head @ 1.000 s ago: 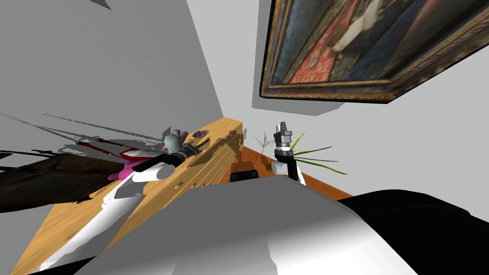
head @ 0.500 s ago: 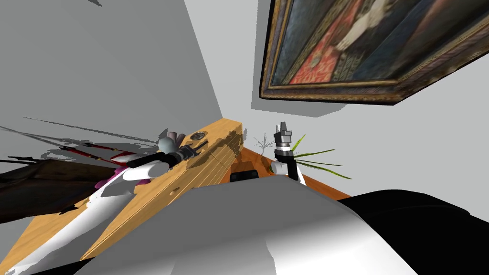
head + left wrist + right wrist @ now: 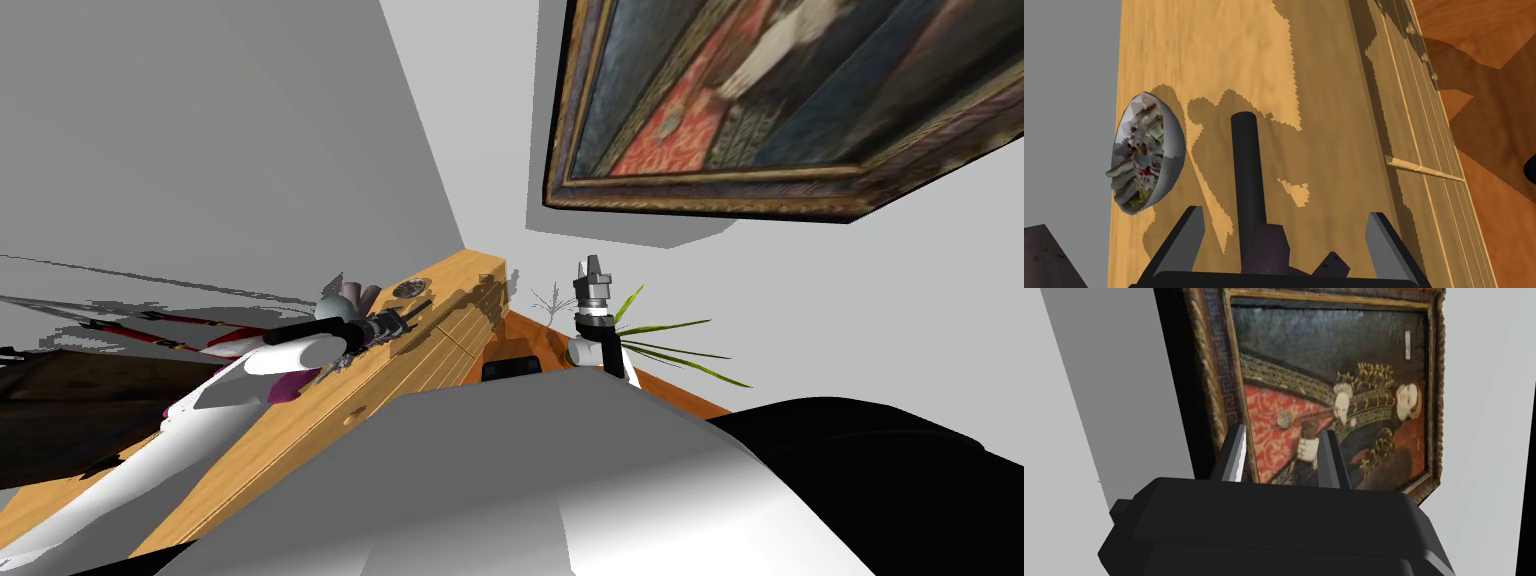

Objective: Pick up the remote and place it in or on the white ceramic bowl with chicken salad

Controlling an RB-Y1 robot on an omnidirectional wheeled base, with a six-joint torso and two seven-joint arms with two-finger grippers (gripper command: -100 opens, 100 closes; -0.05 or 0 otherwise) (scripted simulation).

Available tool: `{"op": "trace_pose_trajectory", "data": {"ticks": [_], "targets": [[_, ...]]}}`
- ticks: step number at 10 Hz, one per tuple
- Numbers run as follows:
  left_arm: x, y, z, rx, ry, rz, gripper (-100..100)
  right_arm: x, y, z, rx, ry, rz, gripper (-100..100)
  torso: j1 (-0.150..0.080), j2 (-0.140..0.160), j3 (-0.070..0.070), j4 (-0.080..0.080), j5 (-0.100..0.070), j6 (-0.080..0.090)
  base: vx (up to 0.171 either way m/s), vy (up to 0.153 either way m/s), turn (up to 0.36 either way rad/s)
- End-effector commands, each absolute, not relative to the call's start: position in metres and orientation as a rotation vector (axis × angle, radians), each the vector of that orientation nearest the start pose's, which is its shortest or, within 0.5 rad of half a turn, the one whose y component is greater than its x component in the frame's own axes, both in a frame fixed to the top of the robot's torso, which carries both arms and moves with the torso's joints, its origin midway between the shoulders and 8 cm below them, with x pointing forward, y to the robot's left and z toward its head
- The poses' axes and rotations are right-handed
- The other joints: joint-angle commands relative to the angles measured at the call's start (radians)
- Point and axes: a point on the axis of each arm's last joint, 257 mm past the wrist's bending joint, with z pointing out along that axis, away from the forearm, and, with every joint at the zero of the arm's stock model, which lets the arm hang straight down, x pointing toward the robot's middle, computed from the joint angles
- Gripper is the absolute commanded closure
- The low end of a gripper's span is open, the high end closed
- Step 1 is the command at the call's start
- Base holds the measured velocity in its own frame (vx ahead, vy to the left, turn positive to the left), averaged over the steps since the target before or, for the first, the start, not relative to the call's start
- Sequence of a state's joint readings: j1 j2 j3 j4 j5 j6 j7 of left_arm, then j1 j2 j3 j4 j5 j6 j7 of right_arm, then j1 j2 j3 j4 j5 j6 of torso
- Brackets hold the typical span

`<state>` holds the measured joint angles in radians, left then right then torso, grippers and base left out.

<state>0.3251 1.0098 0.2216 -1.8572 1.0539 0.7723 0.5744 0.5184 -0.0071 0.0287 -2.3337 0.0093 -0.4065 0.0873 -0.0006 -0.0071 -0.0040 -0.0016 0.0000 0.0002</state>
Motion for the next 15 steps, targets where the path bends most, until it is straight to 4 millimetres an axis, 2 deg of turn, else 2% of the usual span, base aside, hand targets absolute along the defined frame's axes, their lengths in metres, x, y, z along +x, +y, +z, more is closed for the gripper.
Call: {"op": "trace_pose_trajectory", "data": {"ticks": [1, 8, 13, 14, 15], "targets": [[0.398, 0.478, -0.248, -2.312, 1.254, -0.957, -100, 0.349, -0.271, 0.024, 0.661, 0.685, 1.225, 0, 0.000, 0.000, 0.000, 0.000, 0.000, 0.000, 0.094, -0.012, -0.009], [0.353, 0.510, -0.270, -2.563, 1.204, -0.685, -100, 0.349, -0.271, 0.024, 0.661, 0.685, 1.225, 0, 0.000, 0.000, 0.000, 0.000, 0.000, 0.000, 0.114, -0.011, -0.016], [0.320, 0.525, -0.282, -2.686, 1.172, -0.506, -100, 0.349, -0.271, 0.024, 0.661, 0.685, 1.225, 0, 0.002, -0.002, -0.001, -0.001, 0.001, 0.001, 0.109, -0.006, -0.015], [0.308, 0.531, -0.285, -2.729, 1.148, -0.440, -100, 0.349, -0.271, 0.024, 0.661, 0.685, 1.225, 0, 0.002, -0.002, -0.001, -0.001, 0.001, 0.000, 0.124, -0.003, -0.020], [0.306, 0.531, -0.286, -2.733, 1.149, -0.431, -100, 0.349, -0.271, 0.024, 0.661, 0.685, 1.225, 0, 0.003, -0.003, -0.002, -0.001, 0.001, 0.000, 0.104, 0.004, -0.007]]}}
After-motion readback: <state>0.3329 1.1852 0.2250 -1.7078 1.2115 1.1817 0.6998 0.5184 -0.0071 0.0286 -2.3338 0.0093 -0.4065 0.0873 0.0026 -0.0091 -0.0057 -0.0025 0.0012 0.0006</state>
